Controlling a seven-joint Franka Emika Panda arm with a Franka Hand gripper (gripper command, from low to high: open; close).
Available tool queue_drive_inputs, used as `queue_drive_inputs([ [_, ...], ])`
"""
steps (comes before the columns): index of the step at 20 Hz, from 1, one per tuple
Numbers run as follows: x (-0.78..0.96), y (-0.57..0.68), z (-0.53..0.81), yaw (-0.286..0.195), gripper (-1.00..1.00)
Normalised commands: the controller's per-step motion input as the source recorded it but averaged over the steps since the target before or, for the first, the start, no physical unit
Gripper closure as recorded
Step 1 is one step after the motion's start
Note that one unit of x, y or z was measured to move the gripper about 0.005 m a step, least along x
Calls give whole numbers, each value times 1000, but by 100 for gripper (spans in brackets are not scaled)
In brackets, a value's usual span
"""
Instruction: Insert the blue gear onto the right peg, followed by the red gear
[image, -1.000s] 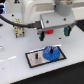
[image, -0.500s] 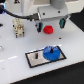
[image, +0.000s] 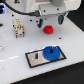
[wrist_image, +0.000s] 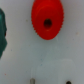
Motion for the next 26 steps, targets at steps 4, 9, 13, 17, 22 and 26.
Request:
queue_drive_inputs([
  [4,-208,83,-369,0,-100],
  [9,-189,19,-369,0,-100],
  [13,-207,13,-308,0,-100],
  [17,-131,-16,-133,0,100],
  [22,-170,-12,-70,0,100],
  [26,-200,-60,-89,0,100],
])
